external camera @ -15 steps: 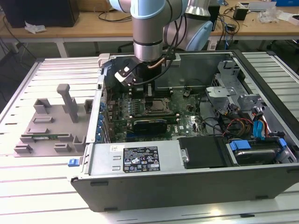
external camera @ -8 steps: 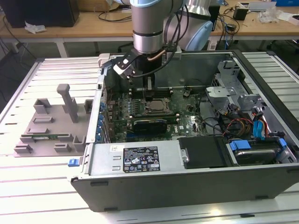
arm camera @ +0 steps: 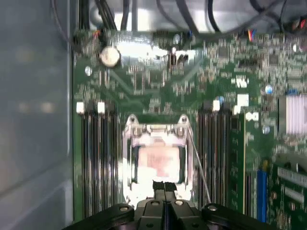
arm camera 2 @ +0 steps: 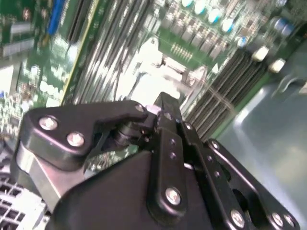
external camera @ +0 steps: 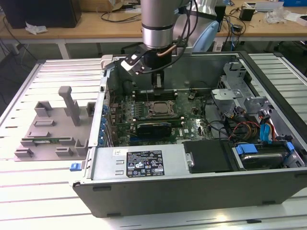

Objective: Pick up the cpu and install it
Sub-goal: 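Close the cpu cover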

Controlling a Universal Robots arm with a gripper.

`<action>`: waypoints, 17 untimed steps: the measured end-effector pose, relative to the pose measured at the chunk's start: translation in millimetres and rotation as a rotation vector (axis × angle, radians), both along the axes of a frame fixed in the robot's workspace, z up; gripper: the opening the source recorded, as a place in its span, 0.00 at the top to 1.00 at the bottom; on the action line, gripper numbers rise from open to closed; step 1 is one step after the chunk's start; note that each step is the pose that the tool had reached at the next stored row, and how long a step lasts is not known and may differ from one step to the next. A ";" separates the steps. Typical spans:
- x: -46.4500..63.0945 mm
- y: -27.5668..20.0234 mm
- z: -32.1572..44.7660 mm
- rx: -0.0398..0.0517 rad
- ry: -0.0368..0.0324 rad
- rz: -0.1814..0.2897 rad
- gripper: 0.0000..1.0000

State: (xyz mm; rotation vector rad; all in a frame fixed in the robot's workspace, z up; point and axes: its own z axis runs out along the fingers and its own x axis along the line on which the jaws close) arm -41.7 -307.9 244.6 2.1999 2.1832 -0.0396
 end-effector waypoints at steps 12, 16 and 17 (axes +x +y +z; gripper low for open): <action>13.5 0.0 4.2 -0.0012 0.0001 0.000 0.89; 13.5 0.0 4.4 -0.0014 0.0002 0.064 0.89; 13.5 0.0 4.4 -0.0016 0.0002 0.100 0.89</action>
